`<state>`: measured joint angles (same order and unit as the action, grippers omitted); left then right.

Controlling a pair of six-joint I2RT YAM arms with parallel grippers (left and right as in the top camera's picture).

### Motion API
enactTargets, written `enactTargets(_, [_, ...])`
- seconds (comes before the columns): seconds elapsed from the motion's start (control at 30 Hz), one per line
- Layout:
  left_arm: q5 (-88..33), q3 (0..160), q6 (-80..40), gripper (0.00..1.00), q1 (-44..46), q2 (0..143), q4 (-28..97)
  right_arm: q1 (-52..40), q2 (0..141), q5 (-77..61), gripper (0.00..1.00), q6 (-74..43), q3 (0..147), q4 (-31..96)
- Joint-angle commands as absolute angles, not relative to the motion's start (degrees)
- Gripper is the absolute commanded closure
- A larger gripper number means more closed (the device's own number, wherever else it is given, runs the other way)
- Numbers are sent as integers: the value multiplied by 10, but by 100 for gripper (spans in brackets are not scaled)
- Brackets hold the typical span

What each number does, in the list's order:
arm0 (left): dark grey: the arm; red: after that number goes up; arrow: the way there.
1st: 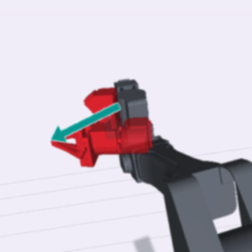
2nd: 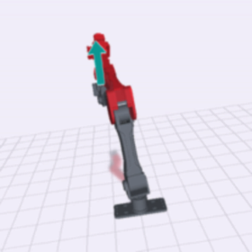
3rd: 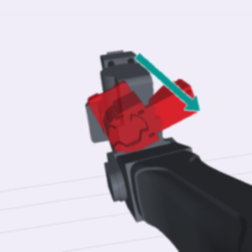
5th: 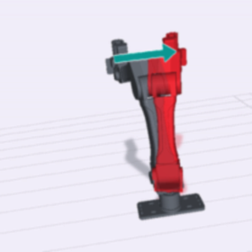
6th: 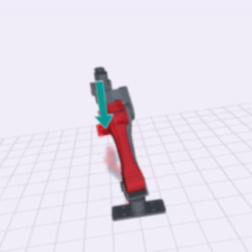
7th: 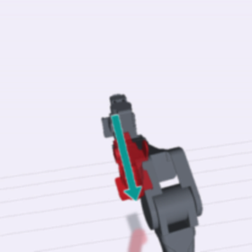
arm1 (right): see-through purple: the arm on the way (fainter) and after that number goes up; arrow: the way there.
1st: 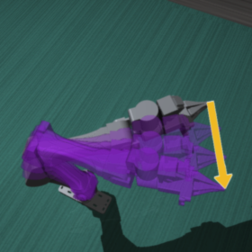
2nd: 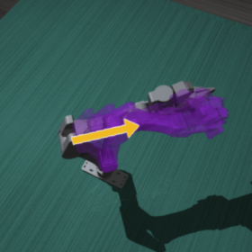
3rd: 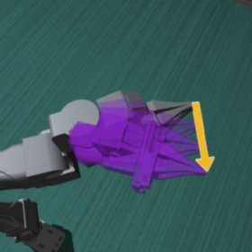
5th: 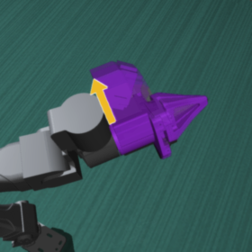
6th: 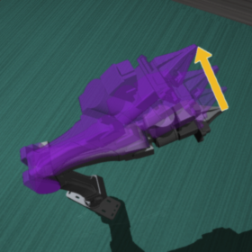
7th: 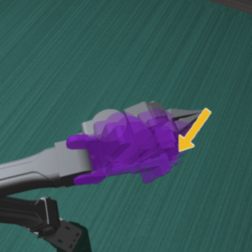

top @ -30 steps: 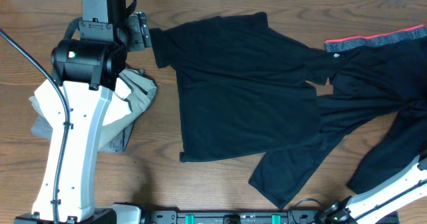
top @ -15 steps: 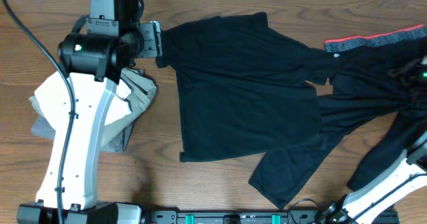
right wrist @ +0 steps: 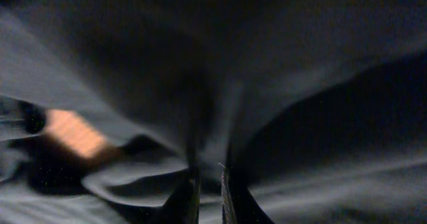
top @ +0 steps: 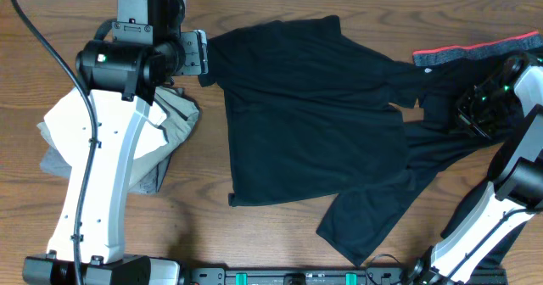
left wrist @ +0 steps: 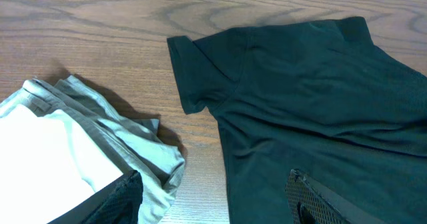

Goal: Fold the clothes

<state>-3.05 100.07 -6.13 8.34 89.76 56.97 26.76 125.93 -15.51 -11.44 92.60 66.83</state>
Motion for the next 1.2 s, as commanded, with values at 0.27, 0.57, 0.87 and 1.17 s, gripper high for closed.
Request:
enactTargets(0.27, [-36,1011,-45,29,82,901,567,282,1244,65,89,-196,814,519])
enactTargets(0.57, [-36,1011,-45,29,82,901,568,379,1244,147,85,-212,912,444])
enactTargets(0.87, [-36,1011,-45,29,82,901,568,453,1244,74,77,-136,1103,494])
enactTargets(1.17, [-36,1011,-45,29,82,901,572,429,1244,-253,76,-31,1151,661])
